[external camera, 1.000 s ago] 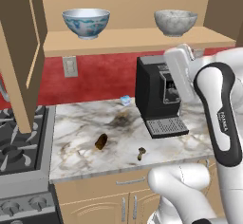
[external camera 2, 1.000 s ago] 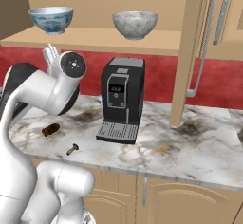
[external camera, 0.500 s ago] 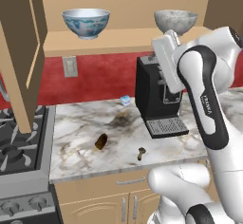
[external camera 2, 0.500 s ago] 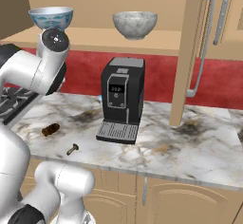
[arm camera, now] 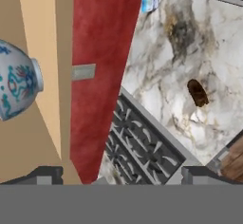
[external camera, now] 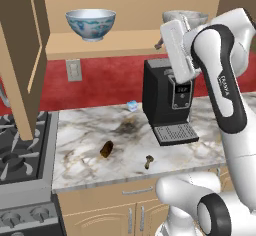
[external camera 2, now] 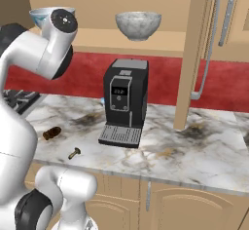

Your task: Pick both bowls and place them on the counter. Then place the sweet potato in one bowl and place the mushroom in the other bowl.

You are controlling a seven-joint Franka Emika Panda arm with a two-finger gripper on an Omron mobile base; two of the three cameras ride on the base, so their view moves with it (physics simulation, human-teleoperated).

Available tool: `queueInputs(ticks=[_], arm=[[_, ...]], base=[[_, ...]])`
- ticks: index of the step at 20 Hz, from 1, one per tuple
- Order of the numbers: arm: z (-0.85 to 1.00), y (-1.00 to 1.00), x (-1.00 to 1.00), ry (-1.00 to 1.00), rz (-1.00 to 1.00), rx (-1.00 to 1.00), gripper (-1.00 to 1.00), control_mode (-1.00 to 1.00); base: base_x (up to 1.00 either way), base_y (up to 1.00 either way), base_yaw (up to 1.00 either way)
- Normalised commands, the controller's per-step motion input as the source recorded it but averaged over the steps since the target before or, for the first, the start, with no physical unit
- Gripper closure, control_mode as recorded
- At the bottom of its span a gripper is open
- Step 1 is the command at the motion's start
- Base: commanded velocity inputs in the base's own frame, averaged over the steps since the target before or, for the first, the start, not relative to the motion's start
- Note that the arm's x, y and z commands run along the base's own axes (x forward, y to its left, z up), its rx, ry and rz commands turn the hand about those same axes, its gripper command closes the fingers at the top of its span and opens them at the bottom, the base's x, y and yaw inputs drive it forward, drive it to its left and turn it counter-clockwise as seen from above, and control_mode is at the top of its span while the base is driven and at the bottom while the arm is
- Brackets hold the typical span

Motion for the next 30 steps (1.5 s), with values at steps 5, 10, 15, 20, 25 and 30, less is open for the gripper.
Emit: queueInputs(ticks=[5, 10, 15, 20, 25, 30], arm=[[0.21, 0.07, 0.08, -0.10, 0.01, 0.06, -1.00, -1.00], [0.19, 0.17, 0.25, -0.01, 0.00, 0.03, -1.00, -1.00], [0.11, 0.08, 0.33, -0.05, 0.00, 0.03, -1.00, -1.00], [0.17, 0.00, 0.32, -0.05, 0.03, 0.06, -1.00, -1.00], [0.16, 0.12, 0.27, -0.12, 0.02, 0.01, -1.00, -1.00], [0.10, 0.24, 0.34, -0.07, 0.00, 0.00, -1.00, -1.00]], base=[[0.00, 0.00, 0.00], [0.00, 0.00, 0.00], [0.00, 0.00, 0.00], [0.00, 0.00, 0.00], [0.00, 0.00, 0.00], [0.00, 0.00, 0.00]])
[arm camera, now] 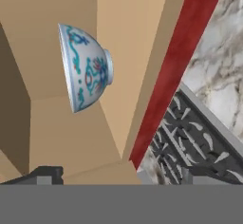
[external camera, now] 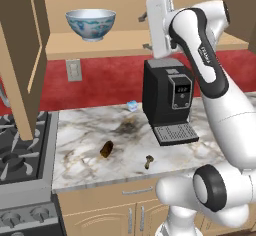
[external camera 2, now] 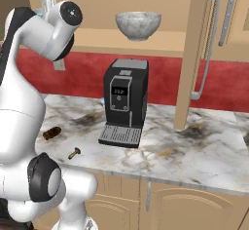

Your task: Pick both bowls and place them on the counter. Then place the sweet potato in one bowl and place the mushroom in the other bowl.

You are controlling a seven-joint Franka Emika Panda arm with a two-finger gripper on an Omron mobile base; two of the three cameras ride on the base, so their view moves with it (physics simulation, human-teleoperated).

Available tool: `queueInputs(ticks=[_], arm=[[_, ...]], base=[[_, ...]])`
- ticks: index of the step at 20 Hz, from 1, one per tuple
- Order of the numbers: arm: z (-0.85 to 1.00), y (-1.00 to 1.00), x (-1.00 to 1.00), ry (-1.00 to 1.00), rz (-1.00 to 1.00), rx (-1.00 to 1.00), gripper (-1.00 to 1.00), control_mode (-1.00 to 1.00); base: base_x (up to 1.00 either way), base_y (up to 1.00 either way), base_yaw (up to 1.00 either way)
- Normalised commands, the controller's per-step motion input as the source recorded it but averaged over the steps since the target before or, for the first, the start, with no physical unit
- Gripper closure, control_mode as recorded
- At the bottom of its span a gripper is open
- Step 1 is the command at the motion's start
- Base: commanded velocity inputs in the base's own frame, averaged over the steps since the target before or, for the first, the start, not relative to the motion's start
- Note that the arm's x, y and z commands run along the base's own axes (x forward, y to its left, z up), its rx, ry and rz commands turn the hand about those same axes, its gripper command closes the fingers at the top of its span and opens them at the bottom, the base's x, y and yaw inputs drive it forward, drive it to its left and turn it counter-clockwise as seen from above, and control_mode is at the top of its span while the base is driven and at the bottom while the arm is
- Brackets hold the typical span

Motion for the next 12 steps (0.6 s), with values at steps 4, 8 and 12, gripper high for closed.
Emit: queueInputs(ticks=[4, 8, 12], arm=[[0.08, 0.19, 0.24, -0.04, 0.00, 0.00, -1.00, -1.00], [0.00, 0.09, 0.29, 0.00, 0.00, 0.01, -1.00, -1.00], [0.00, 0.12, 0.31, 0.00, 0.00, 0.06, -1.00, -1.00]], base=[[0.00, 0.00, 0.00], [0.00, 0.00, 0.00], [0.00, 0.00, 0.00]])
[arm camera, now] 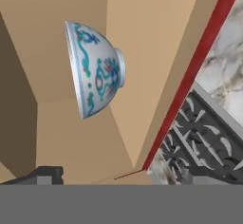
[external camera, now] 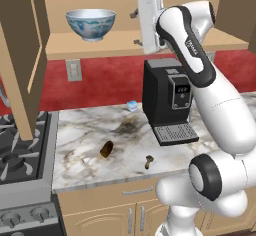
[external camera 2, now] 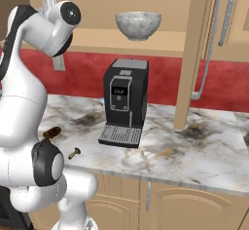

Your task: Pick both bowls and place them on the counter. Then place the sweet potato in one bowl and place the mushroom in the other bowl.

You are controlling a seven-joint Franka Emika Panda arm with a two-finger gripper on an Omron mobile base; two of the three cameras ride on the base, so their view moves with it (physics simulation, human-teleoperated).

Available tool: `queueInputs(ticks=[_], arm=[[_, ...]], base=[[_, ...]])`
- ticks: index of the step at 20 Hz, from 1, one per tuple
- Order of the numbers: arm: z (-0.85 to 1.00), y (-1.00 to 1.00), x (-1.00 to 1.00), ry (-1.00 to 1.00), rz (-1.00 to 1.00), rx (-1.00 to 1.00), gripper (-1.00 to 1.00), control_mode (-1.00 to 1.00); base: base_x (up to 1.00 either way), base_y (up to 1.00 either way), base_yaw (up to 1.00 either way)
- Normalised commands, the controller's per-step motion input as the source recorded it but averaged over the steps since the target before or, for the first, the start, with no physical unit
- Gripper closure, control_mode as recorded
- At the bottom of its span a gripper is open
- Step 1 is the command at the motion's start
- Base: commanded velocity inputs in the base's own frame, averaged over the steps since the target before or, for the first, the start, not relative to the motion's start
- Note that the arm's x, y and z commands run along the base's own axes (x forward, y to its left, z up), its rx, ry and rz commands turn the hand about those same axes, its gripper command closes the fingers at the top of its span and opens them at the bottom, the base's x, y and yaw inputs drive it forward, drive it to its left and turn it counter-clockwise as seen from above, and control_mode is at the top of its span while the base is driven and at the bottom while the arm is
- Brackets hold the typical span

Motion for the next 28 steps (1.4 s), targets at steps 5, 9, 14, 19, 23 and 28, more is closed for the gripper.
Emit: queueInputs(ticks=[5, 9, 14, 19, 23, 28], arm=[[0.00, 0.17, 0.37, 0.00, 0.00, 0.09, -1.00, -1.00], [0.00, 0.19, 0.35, 0.00, 0.00, 0.04, -1.00, -1.00], [0.00, 0.15, 0.31, 0.00, 0.00, 0.01, -1.00, -1.00], [0.02, 0.06, 0.32, 0.01, 0.01, 0.00, -1.00, -1.00], [0.01, 0.07, 0.26, 0.02, 0.01, 0.00, -1.00, -1.00], [-0.04, 0.09, 0.30, 0.00, 0.02, 0.00, -1.00, -1.00]], base=[[0.00, 0.00, 0.00], [0.00, 0.00, 0.00], [0.00, 0.00, 0.00], [0.00, 0.00, 0.00], [0.00, 0.00, 0.00], [0.00, 0.00, 0.00]])
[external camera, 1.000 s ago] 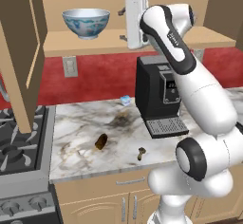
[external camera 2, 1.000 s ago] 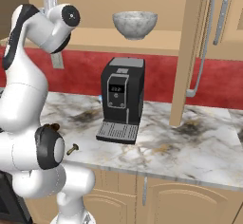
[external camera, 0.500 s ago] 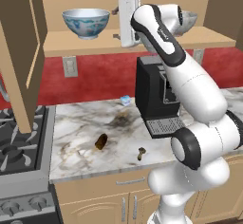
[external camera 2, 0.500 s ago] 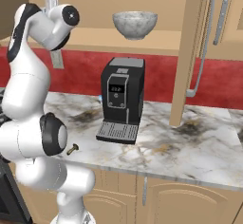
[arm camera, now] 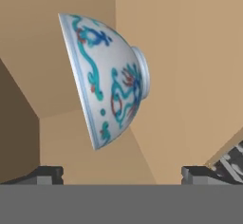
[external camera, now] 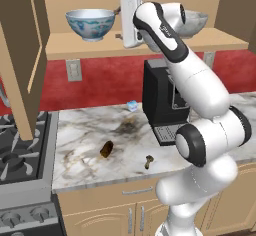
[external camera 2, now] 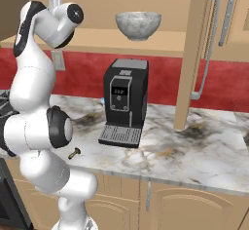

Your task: Pick both bowls and place them on the counter. Then place the sweet potato in one bowl and place the mushroom in the other bowl.

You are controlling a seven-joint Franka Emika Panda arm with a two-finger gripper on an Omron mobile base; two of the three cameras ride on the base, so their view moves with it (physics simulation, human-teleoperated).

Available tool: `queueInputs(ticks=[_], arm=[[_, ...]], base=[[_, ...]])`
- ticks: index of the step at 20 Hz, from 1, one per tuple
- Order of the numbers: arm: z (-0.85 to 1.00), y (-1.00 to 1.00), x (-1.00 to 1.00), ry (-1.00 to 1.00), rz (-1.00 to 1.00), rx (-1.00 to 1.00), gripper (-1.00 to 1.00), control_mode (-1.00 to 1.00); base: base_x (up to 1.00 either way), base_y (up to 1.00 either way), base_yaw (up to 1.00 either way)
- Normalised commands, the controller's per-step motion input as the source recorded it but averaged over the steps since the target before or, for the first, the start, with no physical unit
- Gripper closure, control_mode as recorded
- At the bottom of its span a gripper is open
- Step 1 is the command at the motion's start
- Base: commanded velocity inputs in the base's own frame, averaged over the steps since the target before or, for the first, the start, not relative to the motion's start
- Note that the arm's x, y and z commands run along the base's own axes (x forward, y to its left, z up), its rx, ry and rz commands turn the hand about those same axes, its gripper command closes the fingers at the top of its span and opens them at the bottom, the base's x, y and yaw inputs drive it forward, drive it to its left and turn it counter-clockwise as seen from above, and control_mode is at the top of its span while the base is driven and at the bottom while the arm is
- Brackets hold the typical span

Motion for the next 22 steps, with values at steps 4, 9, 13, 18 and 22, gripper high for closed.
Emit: queueInputs(ticks=[4, 9, 13, 18, 22], arm=[[-0.03, 0.13, 0.34, 0.00, 0.03, 0.00, -1.00, -1.00], [-0.06, 0.13, 0.33, 0.00, 0.01, 0.00, -1.00, -1.00], [0.00, 0.11, 0.31, 0.00, 0.02, 0.00, -1.00, -1.00], [-0.02, 0.14, 0.18, 0.00, 0.01, 0.00, -1.00, -1.00], [-0.01, 0.16, 0.19, 0.00, 0.00, 0.00, -1.00, -1.00]], base=[[0.00, 0.00, 0.00], [0.00, 0.00, 0.00], [0.00, 0.00, 0.00], [0.00, 0.00, 0.00], [0.00, 0.00, 0.00]])
